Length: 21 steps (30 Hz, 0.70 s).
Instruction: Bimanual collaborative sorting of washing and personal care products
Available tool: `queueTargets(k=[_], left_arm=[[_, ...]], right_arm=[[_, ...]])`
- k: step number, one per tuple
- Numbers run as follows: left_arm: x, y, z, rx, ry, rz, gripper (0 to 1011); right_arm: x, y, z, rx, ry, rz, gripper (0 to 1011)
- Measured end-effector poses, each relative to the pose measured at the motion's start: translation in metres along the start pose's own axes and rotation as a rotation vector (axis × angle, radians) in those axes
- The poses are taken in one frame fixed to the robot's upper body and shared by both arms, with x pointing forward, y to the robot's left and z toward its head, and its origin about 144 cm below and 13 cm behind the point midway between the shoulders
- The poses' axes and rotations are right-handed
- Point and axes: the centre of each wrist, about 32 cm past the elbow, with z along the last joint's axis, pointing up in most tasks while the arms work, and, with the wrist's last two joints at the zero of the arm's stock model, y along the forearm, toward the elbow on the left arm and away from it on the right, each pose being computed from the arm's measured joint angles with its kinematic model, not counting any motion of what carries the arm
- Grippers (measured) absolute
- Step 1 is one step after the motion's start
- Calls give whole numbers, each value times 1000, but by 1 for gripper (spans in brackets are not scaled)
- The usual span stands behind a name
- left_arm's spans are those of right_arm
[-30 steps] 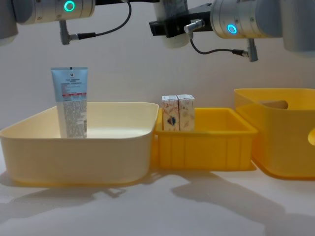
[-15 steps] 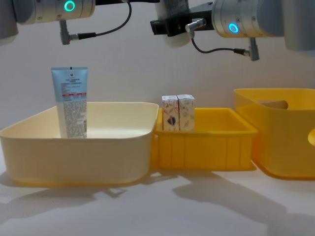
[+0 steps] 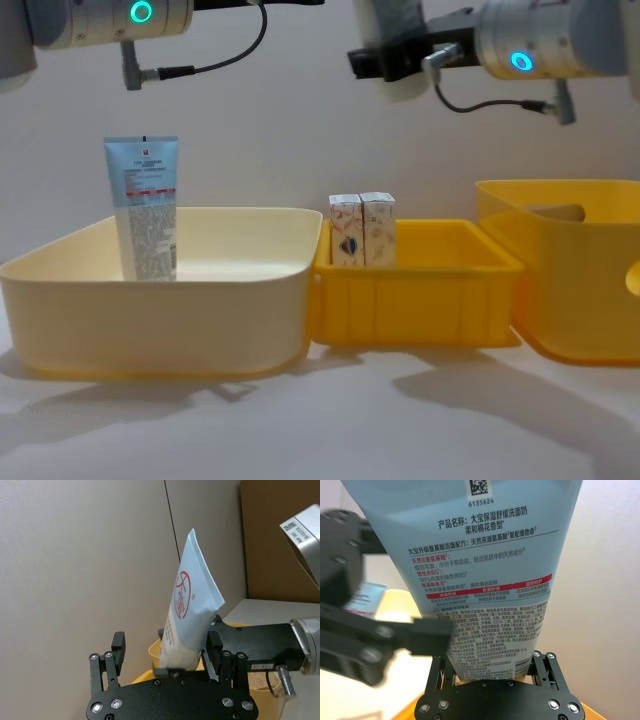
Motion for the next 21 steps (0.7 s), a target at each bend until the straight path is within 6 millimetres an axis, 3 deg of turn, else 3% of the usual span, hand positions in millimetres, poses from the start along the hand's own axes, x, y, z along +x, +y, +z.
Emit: queueTargets(k=[10, 21], left_arm=[[0, 0, 0, 0, 0, 0, 1003], [0, 0, 0, -1, 0, 0, 1003]], right_arm=[[24, -12, -7, -35, -27, -96, 647], [65, -26, -9, -53, -32, -268, 647]])
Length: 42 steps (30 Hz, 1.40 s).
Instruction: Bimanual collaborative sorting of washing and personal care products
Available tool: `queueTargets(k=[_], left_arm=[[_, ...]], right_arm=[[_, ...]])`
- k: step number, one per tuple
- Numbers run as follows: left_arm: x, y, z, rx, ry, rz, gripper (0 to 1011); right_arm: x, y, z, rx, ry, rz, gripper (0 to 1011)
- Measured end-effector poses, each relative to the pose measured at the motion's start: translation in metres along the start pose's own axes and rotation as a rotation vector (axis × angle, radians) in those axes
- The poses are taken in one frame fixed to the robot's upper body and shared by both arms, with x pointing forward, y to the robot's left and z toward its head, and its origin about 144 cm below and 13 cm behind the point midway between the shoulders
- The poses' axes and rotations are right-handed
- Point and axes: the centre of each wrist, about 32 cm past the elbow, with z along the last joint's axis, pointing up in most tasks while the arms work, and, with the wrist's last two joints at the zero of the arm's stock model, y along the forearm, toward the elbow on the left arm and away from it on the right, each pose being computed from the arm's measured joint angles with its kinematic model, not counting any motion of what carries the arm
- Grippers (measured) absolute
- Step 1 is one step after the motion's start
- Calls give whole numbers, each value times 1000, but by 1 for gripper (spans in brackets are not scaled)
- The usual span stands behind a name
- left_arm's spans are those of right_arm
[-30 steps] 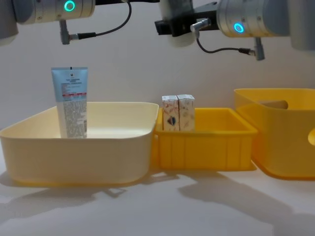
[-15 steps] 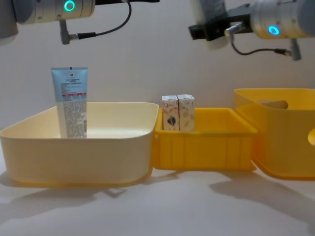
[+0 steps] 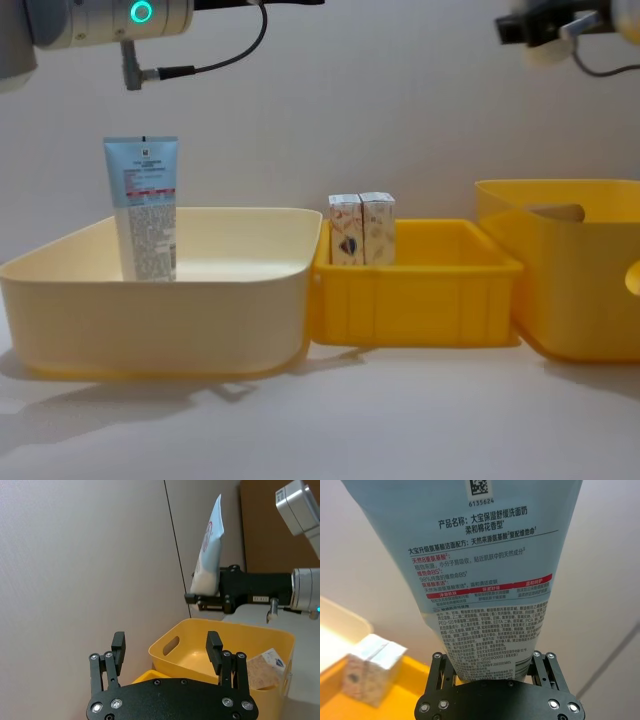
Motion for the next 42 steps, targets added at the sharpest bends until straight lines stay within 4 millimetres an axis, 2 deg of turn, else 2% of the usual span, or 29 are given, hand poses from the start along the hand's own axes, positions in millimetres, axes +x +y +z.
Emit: queueTargets(k=[5, 14, 27, 29, 33, 34, 40, 42], left_arm=[[0, 0, 0, 0, 0, 0, 1003], [0, 0, 0, 0, 0, 0, 1004], [0, 0, 0, 0, 0, 0, 1003], [0, 0, 0, 0, 0, 0, 1003], [0, 0, 0, 0, 0, 0, 1003], [0, 0, 0, 0, 0, 0, 1003], [0, 0, 0, 0, 0, 0, 1003], [0, 0, 0, 0, 0, 0, 1003]], right_arm=[[17, 0, -1, -32, 12, -80, 647], [32, 5, -4, -127, 60, -160, 647], [24, 25, -10, -290, 147, -149, 649], [22, 28, -10, -309, 159, -142, 676], [16, 37, -13, -359, 190, -123, 819], [16, 37, -13, -359, 190, -123, 819], [10, 46, -15, -402, 216, -104, 993], [9, 47, -16, -410, 220, -100, 1001]])
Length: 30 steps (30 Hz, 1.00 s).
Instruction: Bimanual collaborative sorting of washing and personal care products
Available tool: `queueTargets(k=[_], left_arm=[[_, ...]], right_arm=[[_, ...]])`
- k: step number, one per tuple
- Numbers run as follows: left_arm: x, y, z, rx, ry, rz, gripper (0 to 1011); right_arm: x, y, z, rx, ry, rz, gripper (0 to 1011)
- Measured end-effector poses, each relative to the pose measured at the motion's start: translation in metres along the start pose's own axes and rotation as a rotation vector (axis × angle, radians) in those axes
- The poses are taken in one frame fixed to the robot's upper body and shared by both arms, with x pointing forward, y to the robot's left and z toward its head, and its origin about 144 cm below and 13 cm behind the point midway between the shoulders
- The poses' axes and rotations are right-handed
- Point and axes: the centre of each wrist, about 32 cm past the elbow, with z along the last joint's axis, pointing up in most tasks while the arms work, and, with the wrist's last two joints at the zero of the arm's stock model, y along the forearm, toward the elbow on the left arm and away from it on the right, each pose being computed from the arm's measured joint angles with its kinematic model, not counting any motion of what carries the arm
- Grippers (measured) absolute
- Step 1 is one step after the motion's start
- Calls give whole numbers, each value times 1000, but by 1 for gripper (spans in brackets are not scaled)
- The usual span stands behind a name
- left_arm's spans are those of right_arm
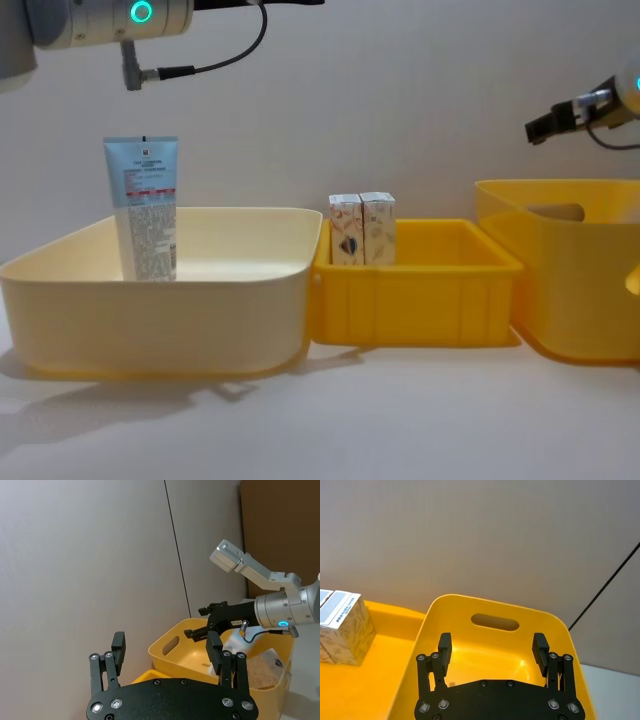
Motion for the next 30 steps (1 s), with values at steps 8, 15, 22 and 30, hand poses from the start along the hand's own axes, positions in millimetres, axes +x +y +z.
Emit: queueTargets(k=[8, 15, 22, 30], left_arm=[[0, 0, 0, 0, 0, 0, 1003], [0, 0, 0, 0, 0, 0, 1004], [0, 0, 0, 0, 0, 0, 1003], [0, 0, 0, 0, 0, 0, 1003]], right_arm=[[-5, 4, 0, -28, 11, 13, 1001], [-7, 6, 0, -41, 16, 18, 1001], [-8, 7, 0, -48, 19, 22, 1001], [-9, 8, 0, -52, 21, 24, 1001]])
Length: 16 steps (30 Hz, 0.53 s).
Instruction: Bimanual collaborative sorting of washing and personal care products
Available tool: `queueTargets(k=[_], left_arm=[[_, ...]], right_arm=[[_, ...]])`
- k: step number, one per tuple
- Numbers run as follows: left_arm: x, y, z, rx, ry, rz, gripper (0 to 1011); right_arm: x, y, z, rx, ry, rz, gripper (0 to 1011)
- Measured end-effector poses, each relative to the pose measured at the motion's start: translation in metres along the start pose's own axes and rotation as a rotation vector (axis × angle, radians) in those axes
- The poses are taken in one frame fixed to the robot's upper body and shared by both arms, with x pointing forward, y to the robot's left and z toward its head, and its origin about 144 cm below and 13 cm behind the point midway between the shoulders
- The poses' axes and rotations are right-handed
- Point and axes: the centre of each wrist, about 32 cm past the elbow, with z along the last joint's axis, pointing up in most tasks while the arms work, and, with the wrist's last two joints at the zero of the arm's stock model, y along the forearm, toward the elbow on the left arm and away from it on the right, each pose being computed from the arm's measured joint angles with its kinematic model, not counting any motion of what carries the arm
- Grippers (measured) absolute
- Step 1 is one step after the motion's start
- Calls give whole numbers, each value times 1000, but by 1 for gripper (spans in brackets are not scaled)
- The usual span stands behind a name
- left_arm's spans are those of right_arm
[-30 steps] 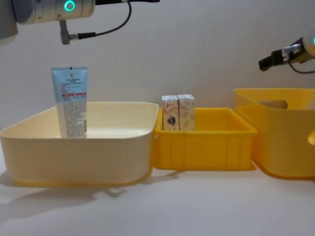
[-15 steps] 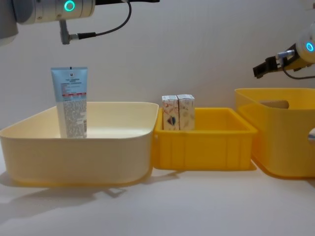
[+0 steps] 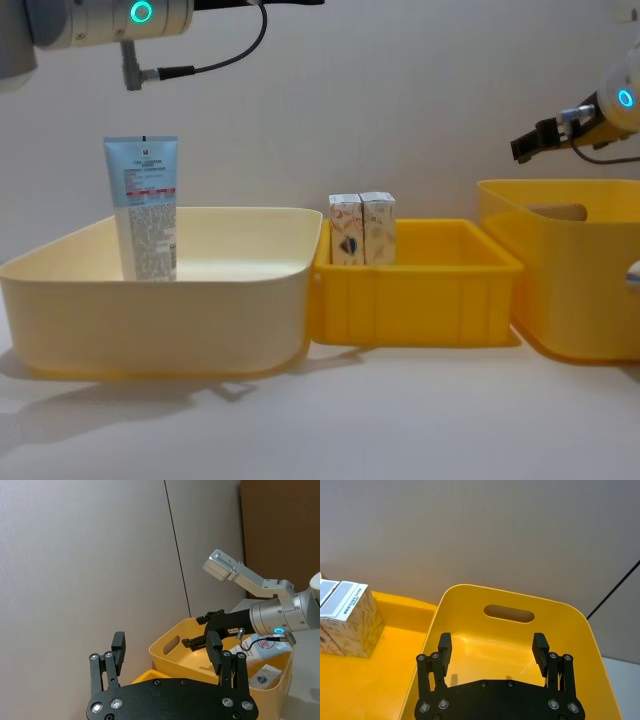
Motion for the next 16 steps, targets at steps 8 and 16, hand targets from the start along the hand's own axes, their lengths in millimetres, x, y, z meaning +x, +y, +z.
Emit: queueTargets(k=[8, 16], left_arm=[[0, 0, 0, 0, 0, 0, 1003], [0, 0, 0, 0, 0, 0, 1003]], right_arm=[[0, 0, 0, -2, 1, 1, 1001], [-1, 1, 0, -4, 1, 2, 1001]])
